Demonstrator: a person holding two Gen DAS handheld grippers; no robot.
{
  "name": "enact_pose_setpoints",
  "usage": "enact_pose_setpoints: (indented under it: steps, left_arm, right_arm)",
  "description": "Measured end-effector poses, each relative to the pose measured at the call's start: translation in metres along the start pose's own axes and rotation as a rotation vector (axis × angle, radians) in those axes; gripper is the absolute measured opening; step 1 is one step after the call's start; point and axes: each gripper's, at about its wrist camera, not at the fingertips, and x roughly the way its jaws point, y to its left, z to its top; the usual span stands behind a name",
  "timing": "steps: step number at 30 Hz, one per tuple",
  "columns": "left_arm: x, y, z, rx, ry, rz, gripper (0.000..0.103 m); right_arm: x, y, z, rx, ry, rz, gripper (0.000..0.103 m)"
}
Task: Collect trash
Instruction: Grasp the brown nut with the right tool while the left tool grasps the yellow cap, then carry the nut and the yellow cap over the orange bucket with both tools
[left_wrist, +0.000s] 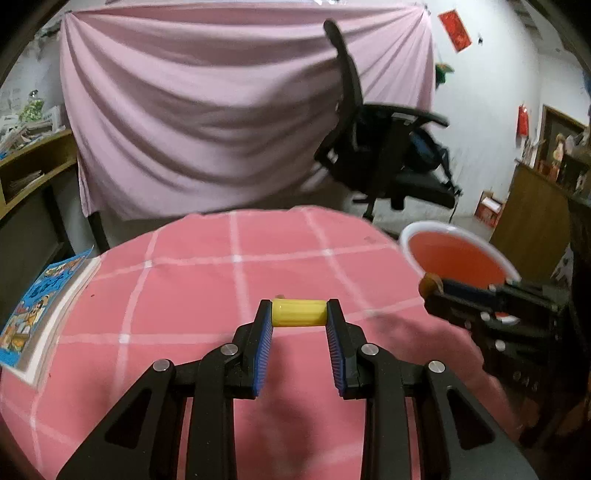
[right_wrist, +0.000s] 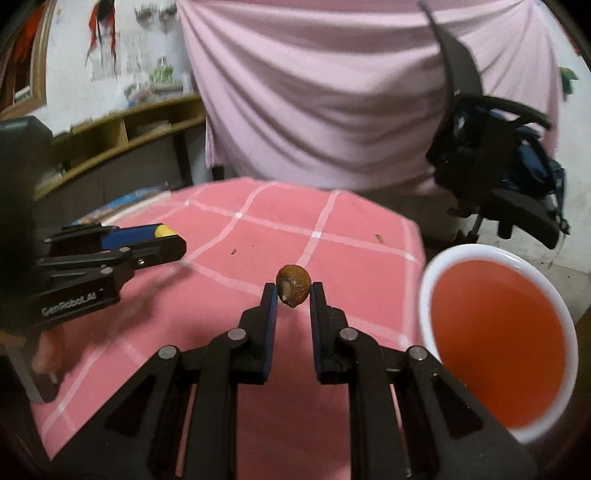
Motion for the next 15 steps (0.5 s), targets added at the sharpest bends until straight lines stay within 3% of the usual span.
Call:
enact_pose_setpoints:
  steps: [7, 15]
  left_arm:
    - [-0.038, -0.054, -0.004, 0.025, -0.140, -0.038, 0.025]
    - [-0.051, -0.122, 0.008, 0.072, -0.260, -0.088, 0.025]
  right_arm:
    - [-0.073, -0.012, -0.023, 0.032, -0.212, -0.111, 0.059]
    - [-0.140, -0.040, -0.035, 0.096, -0.401, -0.252, 0.059]
